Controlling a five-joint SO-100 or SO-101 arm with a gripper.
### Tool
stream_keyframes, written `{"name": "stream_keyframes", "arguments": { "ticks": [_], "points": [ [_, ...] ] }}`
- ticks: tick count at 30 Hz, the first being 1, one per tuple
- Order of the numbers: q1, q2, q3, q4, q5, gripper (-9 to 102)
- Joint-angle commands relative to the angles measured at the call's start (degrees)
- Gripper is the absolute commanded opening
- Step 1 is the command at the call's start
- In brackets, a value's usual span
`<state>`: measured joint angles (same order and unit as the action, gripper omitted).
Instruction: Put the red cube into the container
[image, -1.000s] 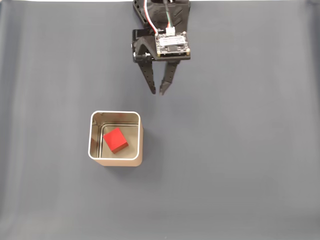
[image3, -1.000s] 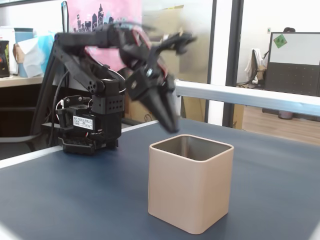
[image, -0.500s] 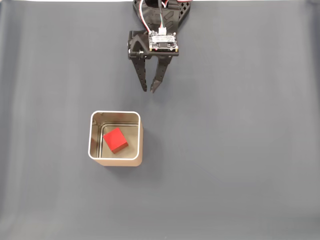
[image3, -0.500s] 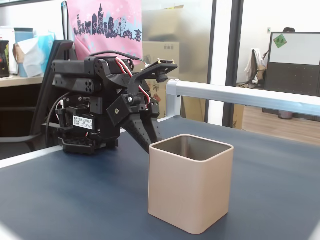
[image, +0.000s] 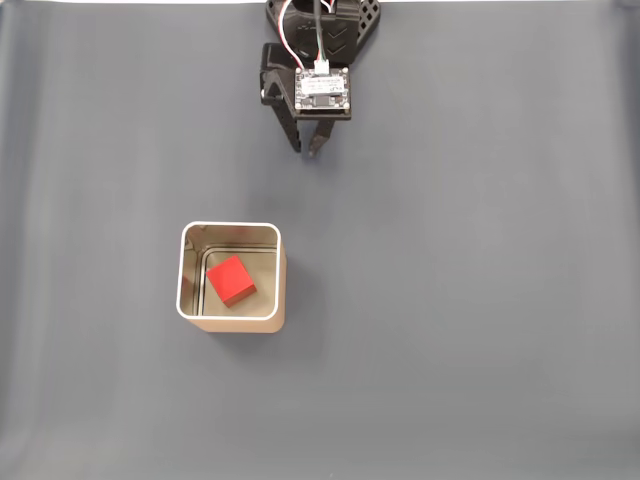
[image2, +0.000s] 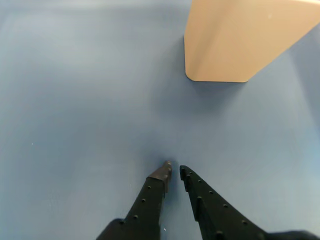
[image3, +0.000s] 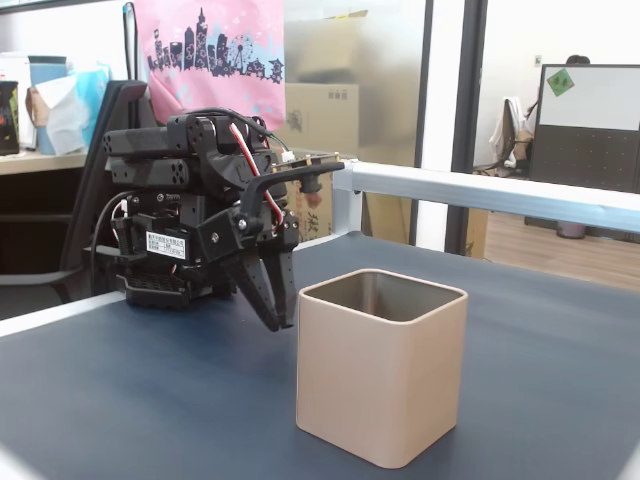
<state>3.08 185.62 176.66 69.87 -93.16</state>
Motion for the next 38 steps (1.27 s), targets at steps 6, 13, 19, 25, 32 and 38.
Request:
{"name": "stream_keyframes", "arguments": {
  "ticks": [6,13,19,25,32,38],
  "points": [
    [0.3,4.8,0.6,6.5,-2.9,1],
    [-0.3,4.8,0.6,7.6,2.3,1],
    [2.9,4.8,0.6,7.5,2.0,1],
    [2.7,4.8,0.6,7.5,2.2,1],
    [2.7,4.8,0.6,7.5,2.2,1],
    [2.7,4.8,0.6,7.5,2.2,1]
  ]
}}
